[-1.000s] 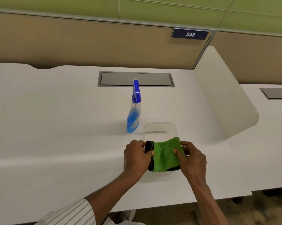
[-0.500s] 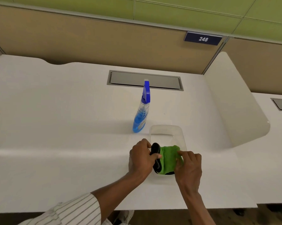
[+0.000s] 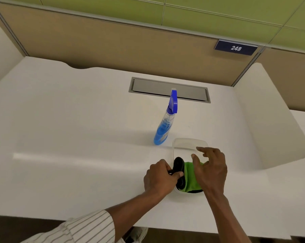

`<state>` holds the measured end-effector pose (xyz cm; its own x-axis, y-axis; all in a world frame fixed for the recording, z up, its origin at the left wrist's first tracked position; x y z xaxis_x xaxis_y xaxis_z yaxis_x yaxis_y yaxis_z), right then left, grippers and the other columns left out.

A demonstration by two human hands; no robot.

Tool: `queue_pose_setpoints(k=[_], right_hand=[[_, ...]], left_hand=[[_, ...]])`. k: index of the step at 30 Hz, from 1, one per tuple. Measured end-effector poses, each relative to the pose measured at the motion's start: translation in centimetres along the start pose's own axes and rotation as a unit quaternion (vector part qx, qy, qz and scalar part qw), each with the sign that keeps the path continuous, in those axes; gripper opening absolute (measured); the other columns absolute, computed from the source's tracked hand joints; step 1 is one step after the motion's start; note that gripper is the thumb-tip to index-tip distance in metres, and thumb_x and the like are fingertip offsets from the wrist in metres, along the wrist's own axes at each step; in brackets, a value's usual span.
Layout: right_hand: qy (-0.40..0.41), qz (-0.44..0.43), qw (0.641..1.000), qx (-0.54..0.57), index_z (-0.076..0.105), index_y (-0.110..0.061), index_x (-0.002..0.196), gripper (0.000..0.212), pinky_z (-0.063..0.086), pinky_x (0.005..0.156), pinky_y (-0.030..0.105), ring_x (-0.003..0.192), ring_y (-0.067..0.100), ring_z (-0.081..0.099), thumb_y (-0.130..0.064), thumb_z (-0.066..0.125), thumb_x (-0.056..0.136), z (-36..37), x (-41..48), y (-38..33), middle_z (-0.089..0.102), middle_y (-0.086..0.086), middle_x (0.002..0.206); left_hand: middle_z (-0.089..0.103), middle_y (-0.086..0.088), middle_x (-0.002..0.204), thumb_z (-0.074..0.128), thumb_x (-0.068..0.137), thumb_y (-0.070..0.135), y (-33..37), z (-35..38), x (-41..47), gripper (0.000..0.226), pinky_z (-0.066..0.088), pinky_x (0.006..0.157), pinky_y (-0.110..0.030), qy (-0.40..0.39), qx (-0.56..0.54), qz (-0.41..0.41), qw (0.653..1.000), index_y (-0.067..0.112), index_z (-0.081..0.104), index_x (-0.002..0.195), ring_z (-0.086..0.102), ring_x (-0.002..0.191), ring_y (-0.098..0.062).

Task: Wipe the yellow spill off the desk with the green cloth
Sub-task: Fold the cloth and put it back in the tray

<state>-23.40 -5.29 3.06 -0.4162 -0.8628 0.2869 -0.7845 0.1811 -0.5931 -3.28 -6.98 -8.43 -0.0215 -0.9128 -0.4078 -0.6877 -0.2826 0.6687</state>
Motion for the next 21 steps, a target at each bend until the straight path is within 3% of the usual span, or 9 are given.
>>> queue_pose_setpoints(k=[4,7,10,16,21], right_hand=[[-0.07,-0.011,0.992,0.105,0.069,-0.021,0.128,0.049,0.061,0.072,0.03,0.104,0.014,0.066,-0.025,0.088,0.083,2.6,4.3,-4.1,0.069,-0.002,0.121],[-0.136,0.003,0.984,0.115,0.057,-0.019,0.143,0.071,0.061,0.08,0.027,0.115,0.018,0.066,-0.034,0.089,0.082,5.8,6.7,-5.9,0.065,0.002,0.137],[-0.191,0.002,0.974,0.124,0.047,-0.015,0.152,0.085,0.062,0.091,0.037,0.128,0.021,0.061,-0.035,0.089,0.081,8.6,7.7,-7.3,0.058,0.005,0.15],[-0.203,0.007,0.972,0.115,0.048,-0.014,0.148,0.076,0.058,0.102,0.049,0.126,0.026,0.063,-0.039,0.084,0.086,10.8,8.2,-8.1,0.063,0.008,0.145],[-0.167,0.005,0.979,0.113,0.058,-0.008,0.136,0.057,0.056,0.098,0.041,0.115,0.027,0.069,-0.033,0.081,0.09,10.5,9.2,-8.3,0.071,0.009,0.13]], left_hand=[[0.063,0.015,0.083,0.078,0.083,0.073,-0.5,0.6,0.1,0.045,0.053,0.072,-0.031,-0.024,-0.008,-0.009,1.0,0.034,0.058,0.094,0.067,0.085,-0.013],[0.062,0.013,0.084,0.077,0.083,0.074,-0.9,0.8,0.1,0.047,0.047,0.069,-0.032,-0.028,0.001,-0.011,1.0,0.032,0.058,0.093,0.065,0.085,-0.016],[0.061,0.012,0.082,0.077,0.079,0.079,-1.4,0.7,0.3,0.052,0.049,0.071,-0.034,-0.027,0.013,-0.016,0.999,0.031,0.059,0.089,0.067,0.087,-0.019],[0.061,0.012,0.079,0.076,0.075,0.085,-2.1,0.9,0.6,0.057,0.054,0.075,-0.034,-0.033,0.018,-0.038,0.999,0.032,0.056,0.085,0.068,0.086,-0.019],[0.064,0.011,0.084,0.077,0.08,0.08,-1.8,1.2,0.6,0.052,0.051,0.074,-0.031,-0.038,0.02,-0.03,0.999,0.032,0.059,0.09,0.066,0.084,-0.017]])
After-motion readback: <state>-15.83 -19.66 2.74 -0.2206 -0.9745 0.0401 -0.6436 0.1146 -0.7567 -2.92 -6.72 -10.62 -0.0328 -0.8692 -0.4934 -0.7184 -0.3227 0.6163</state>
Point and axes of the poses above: each hand's wrist, its own x-axis towards the middle knuckle, its own z-axis out of the palm, y = z × x, the point moved 10 cm from there along x, towards the middle knuckle
